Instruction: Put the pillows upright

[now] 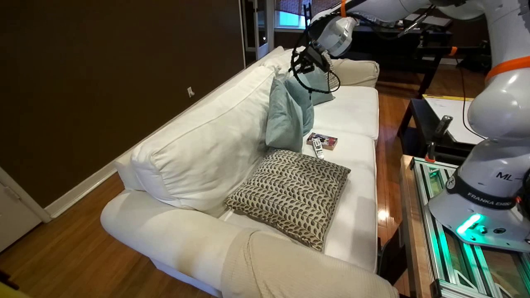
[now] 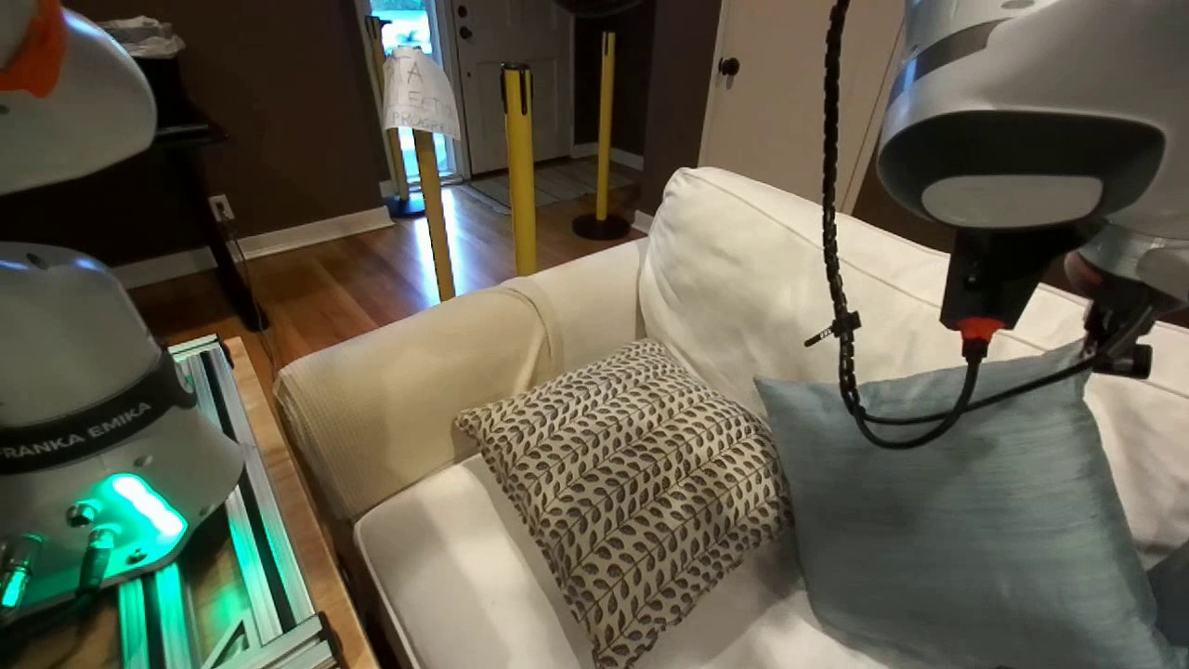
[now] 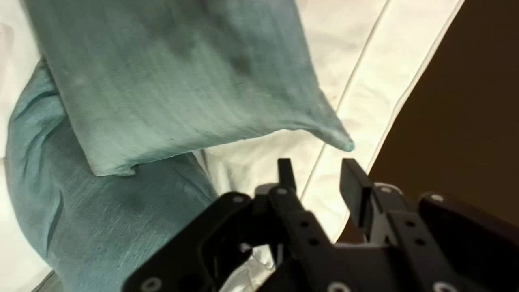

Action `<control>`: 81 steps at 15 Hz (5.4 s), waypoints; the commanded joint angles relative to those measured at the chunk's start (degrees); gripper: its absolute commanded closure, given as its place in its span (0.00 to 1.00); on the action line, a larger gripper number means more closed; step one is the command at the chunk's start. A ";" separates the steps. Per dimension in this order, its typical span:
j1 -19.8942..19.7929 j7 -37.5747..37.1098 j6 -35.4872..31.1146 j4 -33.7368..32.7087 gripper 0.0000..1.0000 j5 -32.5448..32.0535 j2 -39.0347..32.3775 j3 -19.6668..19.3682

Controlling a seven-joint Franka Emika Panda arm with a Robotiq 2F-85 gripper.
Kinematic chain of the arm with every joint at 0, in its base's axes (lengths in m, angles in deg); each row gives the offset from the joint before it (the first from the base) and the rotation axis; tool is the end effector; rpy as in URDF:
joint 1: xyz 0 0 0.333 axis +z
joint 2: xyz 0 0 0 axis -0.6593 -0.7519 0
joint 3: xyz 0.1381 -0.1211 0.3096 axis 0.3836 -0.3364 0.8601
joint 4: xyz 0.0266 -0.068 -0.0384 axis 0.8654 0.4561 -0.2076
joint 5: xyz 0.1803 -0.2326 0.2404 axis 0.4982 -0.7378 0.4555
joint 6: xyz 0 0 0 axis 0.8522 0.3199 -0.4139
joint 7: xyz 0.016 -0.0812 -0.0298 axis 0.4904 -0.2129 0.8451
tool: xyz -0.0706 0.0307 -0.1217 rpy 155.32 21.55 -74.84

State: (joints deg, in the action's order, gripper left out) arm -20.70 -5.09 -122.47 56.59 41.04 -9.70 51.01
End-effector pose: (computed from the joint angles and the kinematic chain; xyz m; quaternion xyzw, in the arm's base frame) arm 0.5792 -0.5191 0.3292 -0.7621 0.5329 -0.3243 0.1733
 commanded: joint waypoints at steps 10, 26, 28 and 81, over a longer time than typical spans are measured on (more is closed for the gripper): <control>11.58 3.43 14.17 0.74 0.00 -1.09 6.01 -12.82; 30.34 7.83 33.13 9.53 0.00 -3.73 15.31 -30.68; 30.66 8.09 34.18 9.42 0.00 -3.82 14.40 -30.87; 45.28 6.39 35.45 -7.36 0.94 -13.83 -12.12 -25.25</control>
State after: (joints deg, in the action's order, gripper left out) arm 25.17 -0.18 -89.88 45.80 26.40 -25.46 25.85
